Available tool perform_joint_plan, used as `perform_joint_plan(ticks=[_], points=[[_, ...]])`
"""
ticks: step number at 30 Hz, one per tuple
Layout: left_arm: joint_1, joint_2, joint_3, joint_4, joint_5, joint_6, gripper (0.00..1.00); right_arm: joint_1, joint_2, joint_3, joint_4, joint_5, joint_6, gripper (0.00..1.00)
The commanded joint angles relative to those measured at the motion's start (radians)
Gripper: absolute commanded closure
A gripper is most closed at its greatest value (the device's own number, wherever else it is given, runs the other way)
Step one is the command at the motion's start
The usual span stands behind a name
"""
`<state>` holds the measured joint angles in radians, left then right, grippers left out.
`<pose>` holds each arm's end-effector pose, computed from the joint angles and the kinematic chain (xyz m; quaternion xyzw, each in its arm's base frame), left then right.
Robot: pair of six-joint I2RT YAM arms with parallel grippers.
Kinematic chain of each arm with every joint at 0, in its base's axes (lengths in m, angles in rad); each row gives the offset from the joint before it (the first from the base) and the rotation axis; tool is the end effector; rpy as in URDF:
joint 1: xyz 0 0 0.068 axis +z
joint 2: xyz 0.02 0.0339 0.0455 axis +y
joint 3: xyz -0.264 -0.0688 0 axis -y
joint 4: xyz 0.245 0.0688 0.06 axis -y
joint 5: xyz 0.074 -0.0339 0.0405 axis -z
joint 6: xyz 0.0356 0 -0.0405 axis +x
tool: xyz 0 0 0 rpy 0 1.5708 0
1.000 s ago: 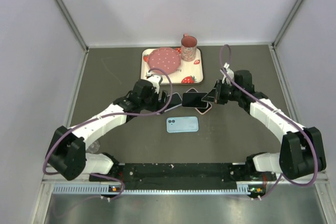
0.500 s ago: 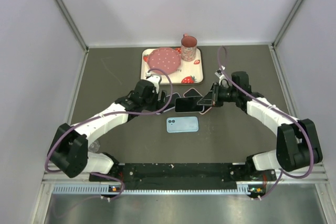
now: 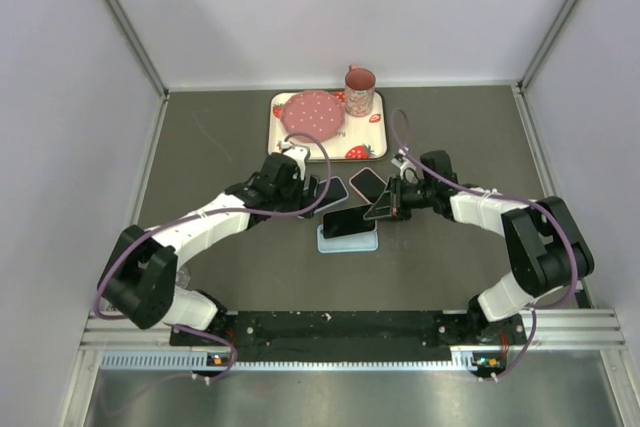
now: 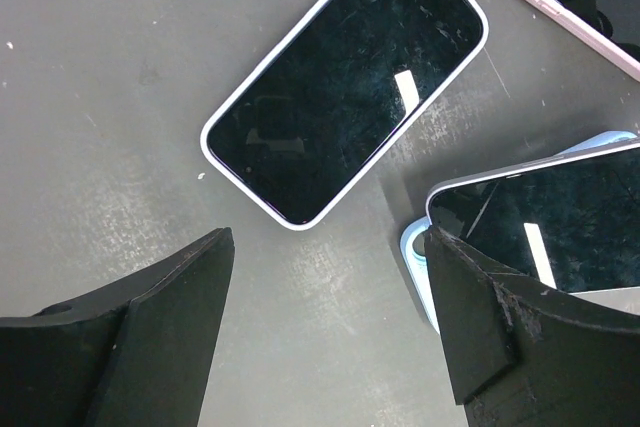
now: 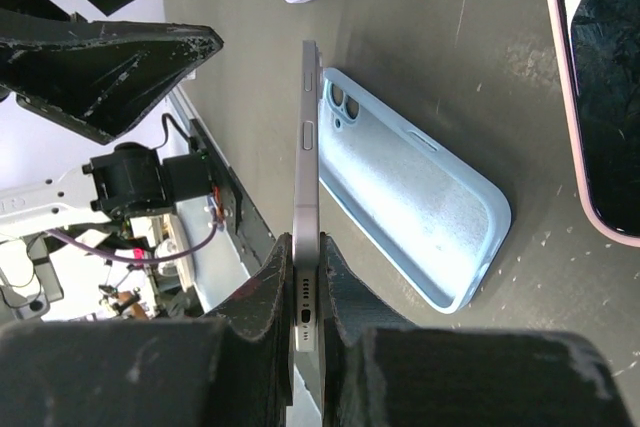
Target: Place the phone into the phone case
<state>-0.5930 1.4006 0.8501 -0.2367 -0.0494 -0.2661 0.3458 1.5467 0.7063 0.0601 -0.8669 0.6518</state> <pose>0.2438 -0.1622 0.2191 0.1410 0.9132 -0.1382 0.3566 0.2643 0.1241 0.1667 -0.0322 0.8524 0.5076 0.1214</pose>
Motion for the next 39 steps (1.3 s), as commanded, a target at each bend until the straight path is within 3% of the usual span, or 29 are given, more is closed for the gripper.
perform_joint_plan(ticks=[1, 13, 28, 39], points=[[0.002, 0.018, 0.026, 0.039, 0.034, -0.024, 0.18, 0.015, 0.007, 0.001, 0.095, -0.060, 0.022, 1.00], [0.002, 0.051, 0.030, 0.056, 0.043, -0.035, 0.20, 0.019, 0.056, -0.001, -0.028, -0.054, -0.029, 1.00], [0.002, 0.063, -0.008, 0.076, 0.089, -0.079, 0.21, 0.025, 0.056, -0.041, -0.059, -0.055, -0.041, 1.00], [0.001, 0.075, -0.085, 0.172, 0.204, -0.137, 0.23, 0.027, 0.105, -0.059, -0.054, -0.006, -0.052, 1.00]])
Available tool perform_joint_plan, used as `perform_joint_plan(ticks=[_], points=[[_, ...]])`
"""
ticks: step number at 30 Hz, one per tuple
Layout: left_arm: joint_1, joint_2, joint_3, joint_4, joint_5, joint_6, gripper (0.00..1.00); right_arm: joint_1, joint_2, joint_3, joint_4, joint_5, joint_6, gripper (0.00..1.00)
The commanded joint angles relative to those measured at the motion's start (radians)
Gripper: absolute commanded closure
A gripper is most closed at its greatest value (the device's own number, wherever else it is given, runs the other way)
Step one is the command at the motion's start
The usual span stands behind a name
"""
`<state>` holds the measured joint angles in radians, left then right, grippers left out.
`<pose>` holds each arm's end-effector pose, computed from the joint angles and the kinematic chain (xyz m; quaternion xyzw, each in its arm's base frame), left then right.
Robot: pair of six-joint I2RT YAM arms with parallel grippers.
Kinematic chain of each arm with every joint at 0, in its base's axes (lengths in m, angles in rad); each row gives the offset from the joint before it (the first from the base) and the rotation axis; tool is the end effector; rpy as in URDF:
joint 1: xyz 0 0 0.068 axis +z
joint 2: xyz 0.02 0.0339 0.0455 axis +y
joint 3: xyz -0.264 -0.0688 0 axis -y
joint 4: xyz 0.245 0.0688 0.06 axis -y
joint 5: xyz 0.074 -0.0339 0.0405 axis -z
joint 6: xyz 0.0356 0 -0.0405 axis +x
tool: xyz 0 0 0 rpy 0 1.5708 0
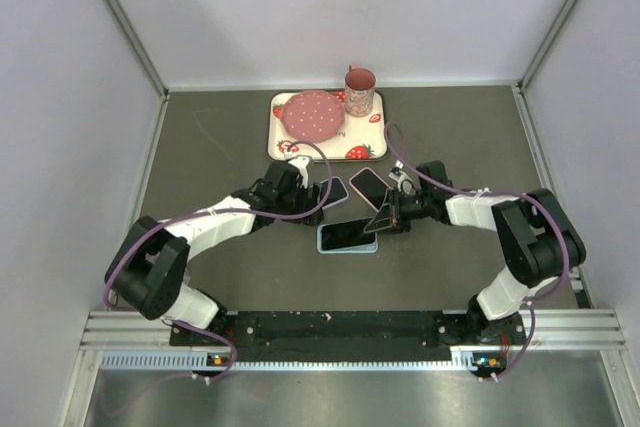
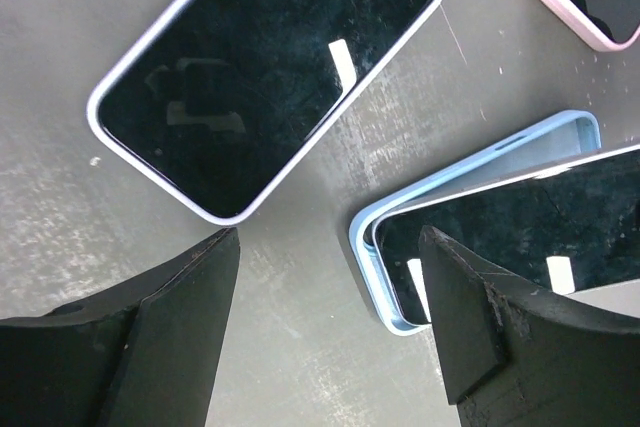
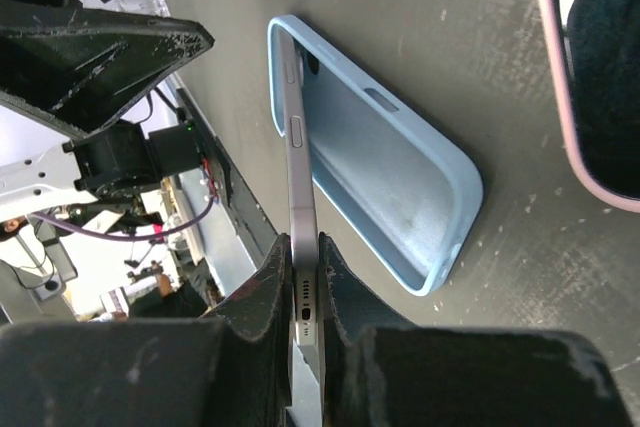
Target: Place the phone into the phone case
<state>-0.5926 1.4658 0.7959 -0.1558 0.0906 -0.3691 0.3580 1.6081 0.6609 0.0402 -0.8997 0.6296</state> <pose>0.2436 -0.1679 0.1905 0.1201 0.9228 -0.2056 0.3029 0.2533 0.1245 0.1377 -0.0251 0.8627 0.5011 0.0635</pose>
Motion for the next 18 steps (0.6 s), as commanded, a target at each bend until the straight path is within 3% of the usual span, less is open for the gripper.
perform_joint_plan(ticks=[1, 13, 18], points=[[0.001, 0.022, -0.034, 0.097, 0.070, -0.042, 0.23, 0.013, 0.047, -0.011, -0.039, 0.028, -0.036, 1.00], [0.001, 0.056, -0.125, 0.249, 0.236, -0.160, 0.28, 0.032, 0.131, 0.019, -0.039, 0.130, -0.079, 1.00], [-0.001, 0.086, -0.162, 0.399, 0.317, -0.234, 0.29, 0.038, 0.173, 0.043, -0.039, 0.143, -0.093, 1.00]])
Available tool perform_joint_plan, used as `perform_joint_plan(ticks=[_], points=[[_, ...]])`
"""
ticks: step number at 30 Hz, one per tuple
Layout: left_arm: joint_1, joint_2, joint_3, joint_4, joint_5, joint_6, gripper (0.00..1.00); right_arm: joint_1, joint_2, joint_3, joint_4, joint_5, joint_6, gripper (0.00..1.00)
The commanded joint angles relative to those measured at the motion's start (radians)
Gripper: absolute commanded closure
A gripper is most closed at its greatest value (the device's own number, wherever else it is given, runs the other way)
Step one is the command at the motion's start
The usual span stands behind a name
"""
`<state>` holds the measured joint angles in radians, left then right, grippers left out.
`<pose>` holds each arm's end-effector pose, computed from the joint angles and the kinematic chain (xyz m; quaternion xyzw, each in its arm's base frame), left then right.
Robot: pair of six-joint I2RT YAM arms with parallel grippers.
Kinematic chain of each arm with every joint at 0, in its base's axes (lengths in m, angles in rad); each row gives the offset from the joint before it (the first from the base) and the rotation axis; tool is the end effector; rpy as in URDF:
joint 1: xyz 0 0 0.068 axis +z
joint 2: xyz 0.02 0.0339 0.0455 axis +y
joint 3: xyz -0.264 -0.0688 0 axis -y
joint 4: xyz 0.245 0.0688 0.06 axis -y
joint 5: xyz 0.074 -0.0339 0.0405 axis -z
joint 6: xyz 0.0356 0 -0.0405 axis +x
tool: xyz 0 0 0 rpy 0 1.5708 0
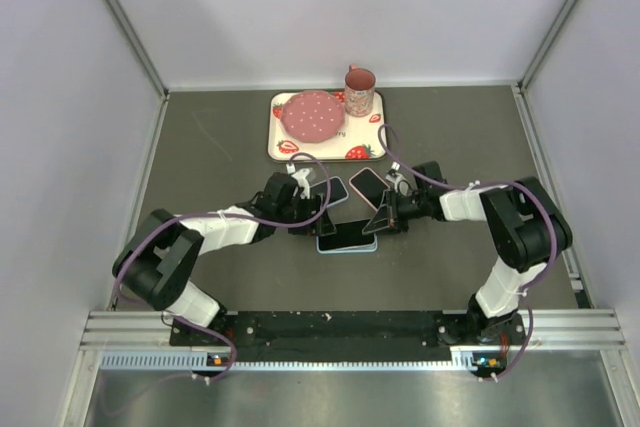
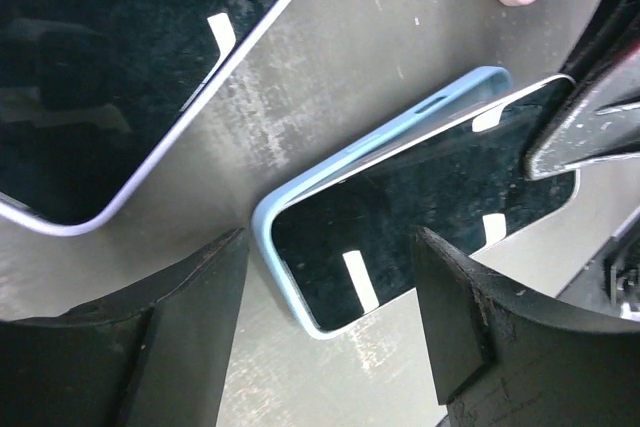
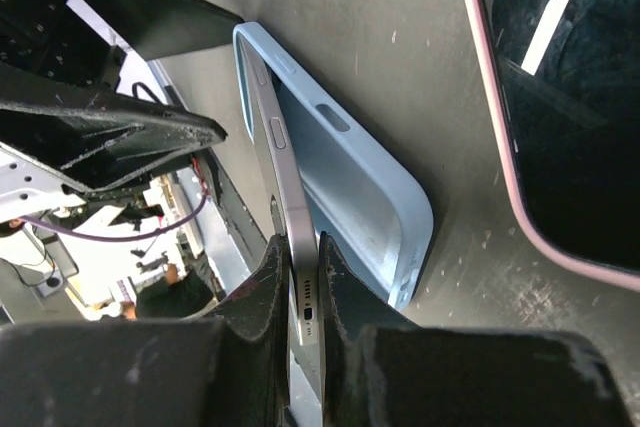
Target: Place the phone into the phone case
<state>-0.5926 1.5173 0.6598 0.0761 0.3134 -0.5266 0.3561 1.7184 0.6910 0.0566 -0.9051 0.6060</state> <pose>0.2329 -0.1700 0.1551 0.0901 0.9093 -0.3237 0.2454 0.2630 0.1277 0.1167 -0.0211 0.8686 0.4933 0.0423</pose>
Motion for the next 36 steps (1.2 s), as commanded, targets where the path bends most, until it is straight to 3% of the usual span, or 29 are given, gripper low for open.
perform_joint_plan(ticks=[1, 8, 16, 22, 26, 31, 36], points=[[-0.001, 0.040, -0.031, 0.178, 0.102, -0.094, 0.29, 0.041, 0.070, 0.016, -0.079, 0.150, -0.071, 1.00], [-0.004, 0.070, -0.032, 0.237, 0.136, -0.124, 0.30, 0.066, 0.078, 0.050, -0.141, 0.222, -0.100, 1.00], [-0.015, -0.075, -0.008, 0.090, -0.100, -0.029, 0.31, 0.069, 0.058, 0.050, -0.205, 0.270, -0.132, 1.00], [-0.038, -0.180, -0.005, 0.096, -0.109, 0.003, 0.39, 0.070, 0.076, 0.045, -0.221, 0.301, -0.147, 1.00], [-0.067, -0.163, 0.024, 0.116, -0.027, 0.016, 0.51, 0.078, 0.098, 0.053, -0.227, 0.319, -0.152, 1.00], [-0.113, -0.063, 0.058, 0.168, 0.042, 0.001, 0.90, 0.089, 0.110, 0.064, -0.245, 0.351, -0.153, 1.00], [-0.154, 0.000, 0.054, 0.231, 0.053, -0.030, 1.00, 0.102, 0.133, 0.073, -0.264, 0.391, -0.166, 1.00]])
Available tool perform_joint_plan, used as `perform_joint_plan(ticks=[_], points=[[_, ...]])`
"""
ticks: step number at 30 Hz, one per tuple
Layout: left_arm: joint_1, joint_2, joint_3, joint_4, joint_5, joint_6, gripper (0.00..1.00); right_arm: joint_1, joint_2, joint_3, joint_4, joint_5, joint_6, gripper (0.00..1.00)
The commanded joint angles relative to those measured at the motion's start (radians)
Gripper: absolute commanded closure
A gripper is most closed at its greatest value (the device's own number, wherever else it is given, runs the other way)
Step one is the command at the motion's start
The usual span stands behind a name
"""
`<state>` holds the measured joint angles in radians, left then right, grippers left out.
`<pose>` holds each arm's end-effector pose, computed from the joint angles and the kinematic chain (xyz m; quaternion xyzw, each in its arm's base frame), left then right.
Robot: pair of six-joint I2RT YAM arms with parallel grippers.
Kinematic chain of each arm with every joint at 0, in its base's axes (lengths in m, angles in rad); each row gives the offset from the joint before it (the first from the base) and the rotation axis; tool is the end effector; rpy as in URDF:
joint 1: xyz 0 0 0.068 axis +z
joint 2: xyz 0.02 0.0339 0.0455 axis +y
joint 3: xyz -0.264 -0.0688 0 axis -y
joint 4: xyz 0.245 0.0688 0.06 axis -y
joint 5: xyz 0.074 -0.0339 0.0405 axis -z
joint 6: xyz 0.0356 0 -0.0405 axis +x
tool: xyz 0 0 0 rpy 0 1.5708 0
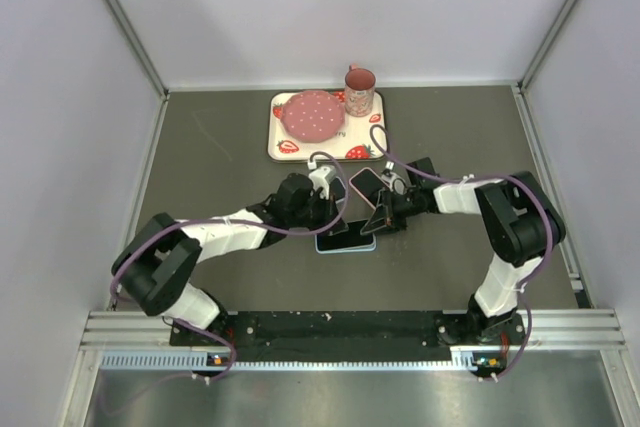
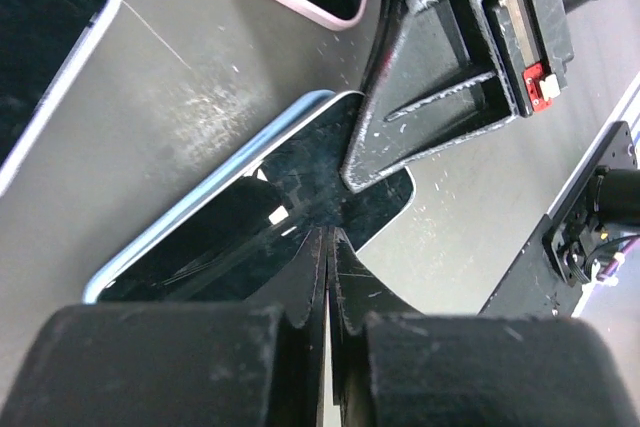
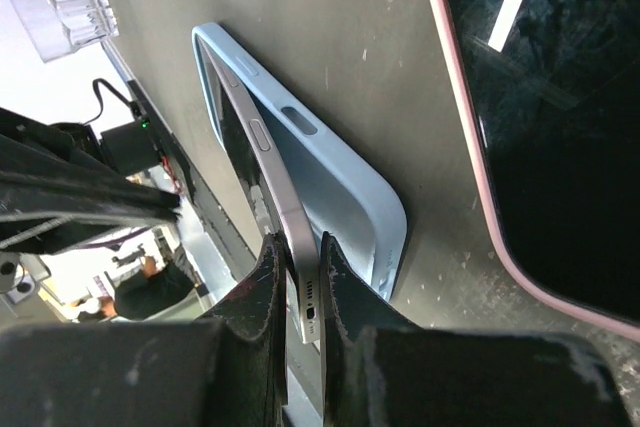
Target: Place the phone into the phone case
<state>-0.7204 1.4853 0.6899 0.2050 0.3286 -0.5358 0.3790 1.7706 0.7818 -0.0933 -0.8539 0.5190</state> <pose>0.2188 -0.2074 0.1836 0.1569 0.8596 -0.3897 0.2910 0.2715 0.1370 0.1146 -0.0382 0.8880 0.4576 0.0240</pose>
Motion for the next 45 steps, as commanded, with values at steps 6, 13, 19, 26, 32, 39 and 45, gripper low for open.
perform_joint_plan(ticks=[6, 13, 19, 26, 32, 39, 45], points=[[-0.044, 0.107, 0.030, 0.131, 0.056, -0.032, 1.00, 0.104, 0.099, -0.007, -0.138, 0.395, -0.085, 1.00], [-0.045, 0.161, 0.033, 0.154, 0.069, -0.052, 1.00, 0.113, 0.121, 0.013, -0.174, 0.444, -0.096, 0.97], [-0.044, 0.196, 0.043, 0.125, 0.055, -0.052, 1.00, 0.150, 0.135, 0.048, -0.250, 0.536, -0.091, 0.89], [-0.045, 0.219, 0.054, 0.087, 0.055, -0.043, 1.00, 0.192, 0.158, 0.096, -0.327, 0.624, -0.085, 0.70], [-0.044, 0.233, 0.083, 0.020, 0.032, -0.015, 1.00, 0.212, 0.150, 0.120, -0.373, 0.676, -0.089, 0.61], [-0.045, 0.251, 0.076, 0.004, 0.035, -0.018, 1.00, 0.227, 0.139, 0.135, -0.418, 0.717, -0.096, 0.54], [-0.045, 0.259, 0.076, -0.052, -0.011, -0.015, 1.00, 0.228, 0.118, 0.148, -0.463, 0.748, -0.105, 0.50]])
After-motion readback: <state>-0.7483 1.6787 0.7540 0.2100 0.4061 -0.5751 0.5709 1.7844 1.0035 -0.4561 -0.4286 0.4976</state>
